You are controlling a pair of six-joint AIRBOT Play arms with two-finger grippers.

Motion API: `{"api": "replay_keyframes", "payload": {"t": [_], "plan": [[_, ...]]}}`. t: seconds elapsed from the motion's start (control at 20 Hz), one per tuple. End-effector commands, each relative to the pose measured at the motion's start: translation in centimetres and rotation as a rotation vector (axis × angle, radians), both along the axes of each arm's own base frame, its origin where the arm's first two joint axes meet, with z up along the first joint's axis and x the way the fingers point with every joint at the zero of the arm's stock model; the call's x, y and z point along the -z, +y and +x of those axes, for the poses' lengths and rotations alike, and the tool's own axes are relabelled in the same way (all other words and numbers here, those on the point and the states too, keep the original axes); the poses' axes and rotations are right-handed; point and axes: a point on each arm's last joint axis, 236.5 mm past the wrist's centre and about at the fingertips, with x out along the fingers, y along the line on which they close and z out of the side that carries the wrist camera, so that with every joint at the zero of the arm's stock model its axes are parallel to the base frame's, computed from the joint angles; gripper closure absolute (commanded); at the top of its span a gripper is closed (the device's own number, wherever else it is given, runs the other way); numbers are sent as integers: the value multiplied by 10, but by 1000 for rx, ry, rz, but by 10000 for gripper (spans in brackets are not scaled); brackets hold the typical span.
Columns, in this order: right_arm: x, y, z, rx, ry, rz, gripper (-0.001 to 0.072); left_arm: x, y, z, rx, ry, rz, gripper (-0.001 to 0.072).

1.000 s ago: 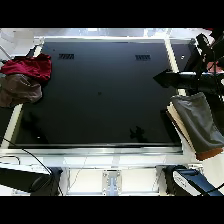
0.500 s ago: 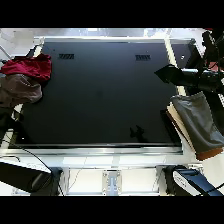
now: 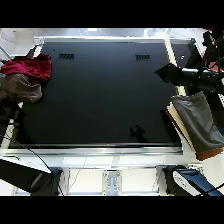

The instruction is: Fold the shirts.

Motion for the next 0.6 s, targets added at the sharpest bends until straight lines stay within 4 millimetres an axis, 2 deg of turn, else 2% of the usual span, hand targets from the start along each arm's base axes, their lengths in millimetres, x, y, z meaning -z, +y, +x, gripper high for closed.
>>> {"api": "replay_keyframes", "payload": {"t": [0.0,0.05,0.1,0.15,0.25,0.4,0.55], "plan": [[-1,1,0,11,11,22,164,-104,-19,25,116,-363,146,700],[-2,1,0,11,8,22,164,-146,-36,25,176,-473,185,701],[-4,1,0,14,1,23,164,-190,-61,20,257,-573,213,701],[-6,0,1,16,-4,23,164,-227,-93,10,360,-642,237,701],[-13,0,1,15,-20,22,163,-287,-158,-13,557,-748,293,701],[-41,-1,3,15,-86,16,163,-361,-260,-41,788,-870,389,701],[-85,-3,2,5,-202,-19,163,-416,-369,-57,939,-978,448,701]]}}
